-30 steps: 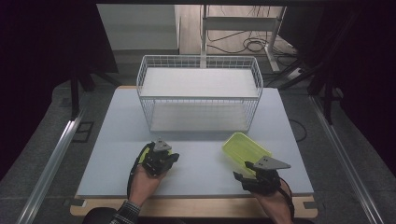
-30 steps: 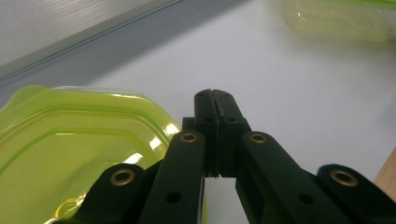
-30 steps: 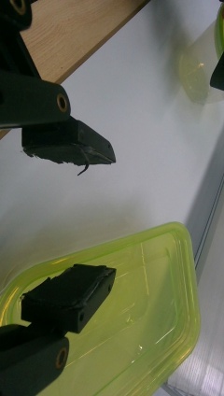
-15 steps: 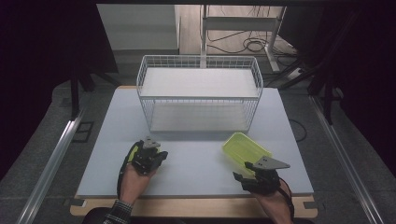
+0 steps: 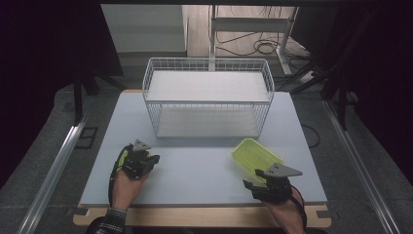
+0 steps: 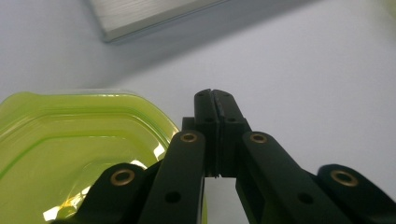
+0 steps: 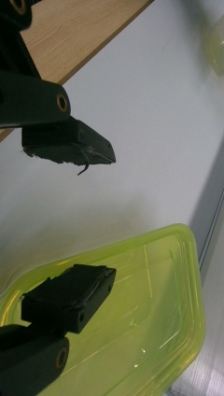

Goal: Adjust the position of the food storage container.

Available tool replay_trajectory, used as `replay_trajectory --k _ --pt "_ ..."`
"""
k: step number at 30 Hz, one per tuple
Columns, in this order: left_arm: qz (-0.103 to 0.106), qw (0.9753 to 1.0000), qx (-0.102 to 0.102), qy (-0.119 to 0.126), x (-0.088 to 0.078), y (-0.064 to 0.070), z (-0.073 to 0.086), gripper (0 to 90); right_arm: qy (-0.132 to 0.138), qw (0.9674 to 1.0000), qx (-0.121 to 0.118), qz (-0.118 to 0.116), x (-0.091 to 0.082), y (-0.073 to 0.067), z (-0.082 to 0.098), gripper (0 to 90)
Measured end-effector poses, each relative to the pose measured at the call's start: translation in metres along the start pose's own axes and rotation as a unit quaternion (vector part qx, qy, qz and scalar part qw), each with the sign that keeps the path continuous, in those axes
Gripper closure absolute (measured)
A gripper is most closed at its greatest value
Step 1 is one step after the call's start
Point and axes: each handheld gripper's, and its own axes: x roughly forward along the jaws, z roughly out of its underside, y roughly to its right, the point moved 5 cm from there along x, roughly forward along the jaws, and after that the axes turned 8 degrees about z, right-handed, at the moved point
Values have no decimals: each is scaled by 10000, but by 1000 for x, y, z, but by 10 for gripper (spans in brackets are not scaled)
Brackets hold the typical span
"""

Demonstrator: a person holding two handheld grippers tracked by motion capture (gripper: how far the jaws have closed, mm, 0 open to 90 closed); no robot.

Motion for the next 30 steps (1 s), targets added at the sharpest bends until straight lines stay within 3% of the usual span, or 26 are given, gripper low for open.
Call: replay_trajectory --k 7,11,15,22,25,27,28,29,30 --pt "-51 9999 -146 66 -5 -11 3 900 2 10000 7 -6 0 0 0 382" --pt "16 9998 -130 116 -6 -6 1 893 -1 10000 8 -19 0 1 0 385" --pt "212 9994 34 280 -9 7 -2 869 -5 10000 43 -13 -1 3 0 410" --pt "619 9967 443 290 -4 37 8 841 40 9999 116 40 -8 11 -3 578" --pt "740 9955 523 264 0 44 15 806 25 9998 147 94 -10 17 -5 672" --pt "764 9950 592 260 1 48 19 761 -3 9998 164 109 -10 21 -6 737" --pt "749 9947 649 260 1 49 21 688 -27 9998 174 129 -10 27 -8 799" --pt "738 9945 683 281 2 51 22 688 -27 9998 174 129 -10 27 -8 799" --pt "744 9943 710 294 2 53 24 605 -58 9996 236 157 -8 32 -10 843"
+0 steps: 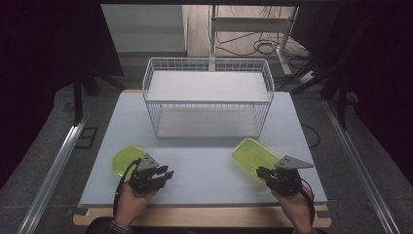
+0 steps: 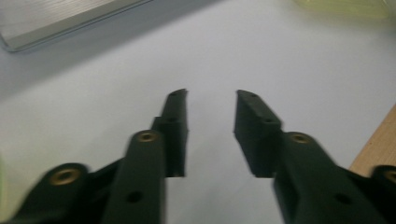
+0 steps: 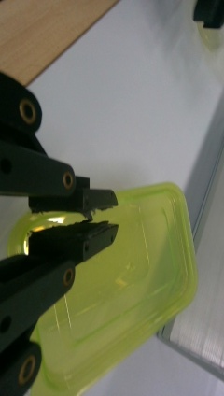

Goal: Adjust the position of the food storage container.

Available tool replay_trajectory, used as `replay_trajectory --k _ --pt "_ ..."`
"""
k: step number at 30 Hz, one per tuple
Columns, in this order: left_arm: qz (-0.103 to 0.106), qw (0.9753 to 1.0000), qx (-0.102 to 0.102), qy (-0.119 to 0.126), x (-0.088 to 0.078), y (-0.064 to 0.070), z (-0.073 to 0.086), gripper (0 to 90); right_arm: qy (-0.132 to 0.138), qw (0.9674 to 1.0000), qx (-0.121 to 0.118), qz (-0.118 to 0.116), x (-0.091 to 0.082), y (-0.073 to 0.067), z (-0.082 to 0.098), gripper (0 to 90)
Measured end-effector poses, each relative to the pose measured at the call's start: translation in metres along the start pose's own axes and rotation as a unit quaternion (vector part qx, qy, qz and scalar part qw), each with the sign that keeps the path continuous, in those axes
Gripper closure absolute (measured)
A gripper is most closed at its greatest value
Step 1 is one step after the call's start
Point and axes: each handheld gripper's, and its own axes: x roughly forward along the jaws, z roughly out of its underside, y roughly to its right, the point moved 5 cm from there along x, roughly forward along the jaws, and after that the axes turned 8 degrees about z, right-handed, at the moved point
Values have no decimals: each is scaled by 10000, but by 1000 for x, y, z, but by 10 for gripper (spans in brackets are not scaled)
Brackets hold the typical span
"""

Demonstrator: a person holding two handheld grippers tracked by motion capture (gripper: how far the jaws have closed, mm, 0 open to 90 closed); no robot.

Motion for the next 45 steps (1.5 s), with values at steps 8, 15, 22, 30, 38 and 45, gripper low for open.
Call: replay_trajectory --k 8,15,22,30,38,45 --pt "139 9995 286 -71 7 14 7 330 -214 9993 -10 323 19 22 -13 887" --pt "290 9991 301 -110 10 17 9 186 -213 9980 160 565 46 41 -37 888" --pt "358 9984 418 -106 12 20 9 141 -405 9935 305 1021 75 58 -53 890" --pt "323 9979 515 -210 14 22 11 129 -670 9917 301 1050 93 59 -59 890" --pt "293 9978 540 -264 14 21 11 124 -798 9951 58 589 105 28 -59 890" --pt "278 9978 535 -275 14 22 12 122 -623 9972 -311 257 95 -1 -67 885"
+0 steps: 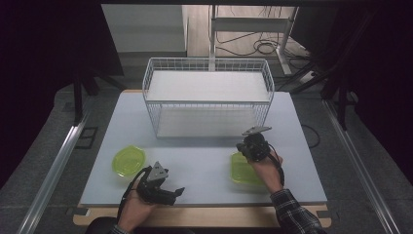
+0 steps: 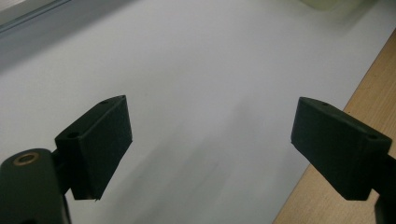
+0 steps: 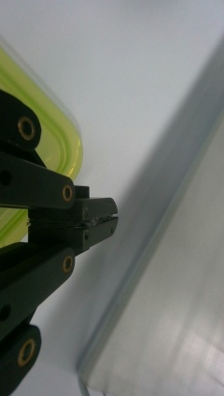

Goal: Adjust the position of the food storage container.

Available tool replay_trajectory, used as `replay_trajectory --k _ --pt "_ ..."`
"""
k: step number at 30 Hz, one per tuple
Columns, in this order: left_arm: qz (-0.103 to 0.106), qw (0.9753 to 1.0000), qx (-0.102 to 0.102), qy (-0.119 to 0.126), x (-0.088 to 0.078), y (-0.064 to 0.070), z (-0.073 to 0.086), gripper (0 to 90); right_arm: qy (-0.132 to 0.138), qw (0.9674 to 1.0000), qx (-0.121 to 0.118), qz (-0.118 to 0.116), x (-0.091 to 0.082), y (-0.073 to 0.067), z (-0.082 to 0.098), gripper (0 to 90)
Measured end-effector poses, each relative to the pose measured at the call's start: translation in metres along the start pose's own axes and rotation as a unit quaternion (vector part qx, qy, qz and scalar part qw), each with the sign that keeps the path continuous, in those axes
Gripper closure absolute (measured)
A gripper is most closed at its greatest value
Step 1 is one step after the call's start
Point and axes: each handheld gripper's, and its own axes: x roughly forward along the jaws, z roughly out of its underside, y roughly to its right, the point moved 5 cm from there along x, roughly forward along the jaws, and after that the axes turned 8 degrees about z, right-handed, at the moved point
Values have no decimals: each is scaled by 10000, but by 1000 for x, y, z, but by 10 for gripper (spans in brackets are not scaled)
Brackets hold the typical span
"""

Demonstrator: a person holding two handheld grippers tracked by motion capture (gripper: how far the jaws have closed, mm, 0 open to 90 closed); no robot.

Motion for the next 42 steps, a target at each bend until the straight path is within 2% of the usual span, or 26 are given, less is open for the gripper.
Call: replay_trajectory --k 2,5,6,7,8,15,17,20,24,33,42 --pt "-9 10000 8 0 0 0 0 121 63 10000 35 14 -6 2 0 880" --pt "8 10000 -7 21 0 0 0 119 230 9996 146 124 -32 16 8 877" --pt "20 10000 -1 43 0 0 0 115 258 9994 173 170 -39 20 13 877" --pt "41 9999 3 101 0 1 0 92 225 9991 240 272 -54 29 31 877" --pt "42 9999 19 109 0 1 0 92 225 9991 240 272 -54 29 31 877" --pt "22 9997 196 130 4 2 1 55 106 9953 547 793 -82 56 82 878" --pt "8 9996 257 99 5 2 1 52 27 9943 658 842 -85 59 90 878" --pt "-23 9995 293 88 6 2 2 45 -80 9945 680 787 -82 56 98 880" --pt "-22 9994 323 134 5 3 3 38 -88 9948 699 740 -77 53 95 881" --pt "-73 9994 271 216 3 1 2 48 -94 9984 485 286 -52 26 75 875" --pt "-110 9994 233 244 3 -1 3 54 -125 9995 286 63 -30 5 54 870"
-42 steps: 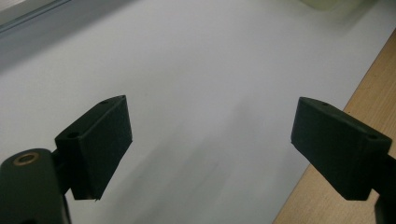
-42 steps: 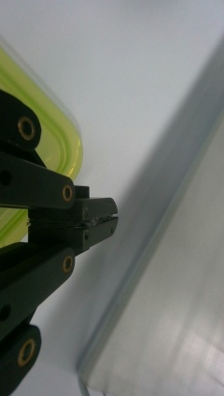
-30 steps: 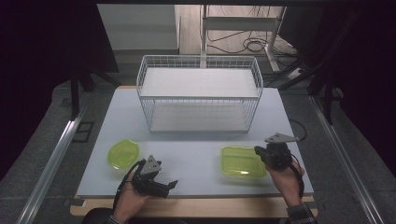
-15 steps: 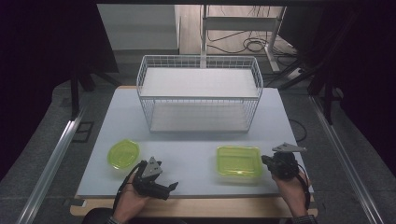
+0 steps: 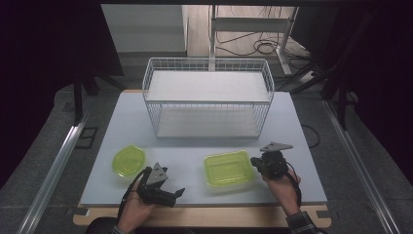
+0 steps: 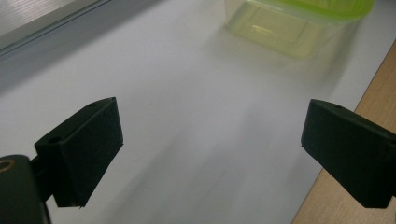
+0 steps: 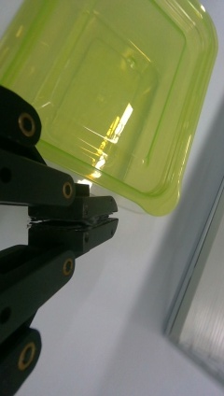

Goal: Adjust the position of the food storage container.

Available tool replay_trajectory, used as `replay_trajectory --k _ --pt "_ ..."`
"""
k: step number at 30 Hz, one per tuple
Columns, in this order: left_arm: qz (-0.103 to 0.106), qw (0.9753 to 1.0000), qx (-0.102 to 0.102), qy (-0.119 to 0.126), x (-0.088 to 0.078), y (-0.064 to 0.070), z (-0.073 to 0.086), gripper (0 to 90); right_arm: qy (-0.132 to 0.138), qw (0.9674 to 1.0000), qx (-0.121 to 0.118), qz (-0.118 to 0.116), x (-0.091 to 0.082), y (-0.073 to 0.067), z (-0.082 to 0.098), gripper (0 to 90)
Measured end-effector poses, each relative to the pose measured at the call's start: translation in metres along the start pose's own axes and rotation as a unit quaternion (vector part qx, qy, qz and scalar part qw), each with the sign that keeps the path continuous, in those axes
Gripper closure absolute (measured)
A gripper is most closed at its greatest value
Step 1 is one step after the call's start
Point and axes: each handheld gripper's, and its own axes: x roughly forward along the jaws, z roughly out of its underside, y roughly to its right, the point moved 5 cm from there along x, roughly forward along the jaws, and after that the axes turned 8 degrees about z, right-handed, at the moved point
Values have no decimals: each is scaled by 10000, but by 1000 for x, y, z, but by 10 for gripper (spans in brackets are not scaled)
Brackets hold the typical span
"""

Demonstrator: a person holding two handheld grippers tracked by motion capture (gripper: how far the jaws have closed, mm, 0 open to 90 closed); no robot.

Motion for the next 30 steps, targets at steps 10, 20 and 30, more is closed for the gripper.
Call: replay_trajectory --k 10,20,30 --pt "-8 10000 19 8 -1 0 0 54 48 9991 -325 -281 21 -30 -20 863" --pt "-142 9998 -44 158 -8 -2 0 52 565 9974 -356 -276 -16 -22 -10 704" --pt "-295 9994 167 73 -9 0 3 43 649 9962 -490 -302 -34 -24 13 335"
